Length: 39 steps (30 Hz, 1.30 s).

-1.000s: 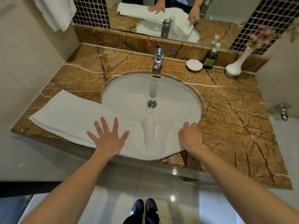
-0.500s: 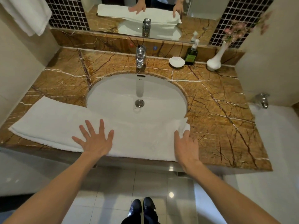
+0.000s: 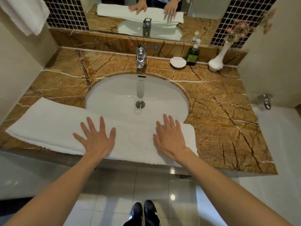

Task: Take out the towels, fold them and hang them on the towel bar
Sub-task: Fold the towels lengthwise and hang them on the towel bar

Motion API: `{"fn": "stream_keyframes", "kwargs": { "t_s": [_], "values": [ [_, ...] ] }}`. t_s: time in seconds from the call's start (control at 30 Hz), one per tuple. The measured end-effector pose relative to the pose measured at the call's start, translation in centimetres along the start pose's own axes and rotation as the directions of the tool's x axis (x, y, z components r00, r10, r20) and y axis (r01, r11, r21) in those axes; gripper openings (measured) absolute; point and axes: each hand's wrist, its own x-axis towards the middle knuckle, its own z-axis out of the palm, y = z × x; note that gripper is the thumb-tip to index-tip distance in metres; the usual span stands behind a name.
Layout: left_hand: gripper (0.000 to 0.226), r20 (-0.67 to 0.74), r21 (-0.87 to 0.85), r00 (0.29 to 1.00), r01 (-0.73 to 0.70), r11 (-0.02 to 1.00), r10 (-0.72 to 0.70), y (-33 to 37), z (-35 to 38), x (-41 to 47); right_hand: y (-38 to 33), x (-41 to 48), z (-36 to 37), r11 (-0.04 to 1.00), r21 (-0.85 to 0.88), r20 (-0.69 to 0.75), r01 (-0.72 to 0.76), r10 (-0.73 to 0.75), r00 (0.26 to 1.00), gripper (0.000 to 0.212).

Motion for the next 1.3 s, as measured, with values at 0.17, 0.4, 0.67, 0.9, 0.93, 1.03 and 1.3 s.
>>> {"fn": "stream_keyframes", "kwargs": {
  "t_s": [0.17, 0.4, 0.67, 0.9, 0.93, 1.03, 1.3],
  "values": [
    [0.075, 0.009, 0.008, 1.0, 0.001, 1.0, -0.001, -0.1, 0.7, 0.5, 1.1, 0.6, 2.9, 1.0, -0.013, 0.136, 0.025, -0.023, 0.99, 0.062],
    [0.076, 0.001, 0.025, 1.0, 0.02, 0.999, -0.02, -0.3, 1.2, 0.8, 2.6, -0.3, 4.2, 1.0, 0.001, 0.054, 0.012, -0.012, 0.998, 0.061],
    [0.078, -0.044, 0.007, 0.999, -0.002, 1.0, 0.002, -1.2, 1.0, 1.3, 2.0, 0.1, 4.2, 1.0, 0.015, -0.019, 0.005, -0.005, 1.0, 0.065],
    [0.075, -0.055, 0.012, 0.996, 0.074, 0.997, -0.073, -2.5, 1.3, 1.9, 2.4, 0.6, 4.8, 1.0, 0.02, 0.04, 0.019, -0.019, 0.999, 0.07],
    [0.075, -0.056, 0.017, 0.996, 0.076, 0.997, -0.075, -2.5, 1.4, 1.9, 2.5, 0.5, 4.8, 1.0, 0.013, 0.045, 0.017, -0.017, 0.999, 0.071],
    [0.074, -0.068, 0.02, 0.994, 0.083, 0.996, -0.081, -2.5, 1.7, 2.0, 2.3, 0.4, 4.7, 1.0, -0.001, 0.052, 0.011, -0.01, 0.999, 0.071],
    [0.065, -0.085, -0.012, 0.994, 0.07, 0.997, -0.071, -2.4, 1.4, 1.7, 0.6, 1.5, 2.5, 0.998, 0.061, 0.052, -0.015, 0.012, 0.999, 0.072]
  ]
}}
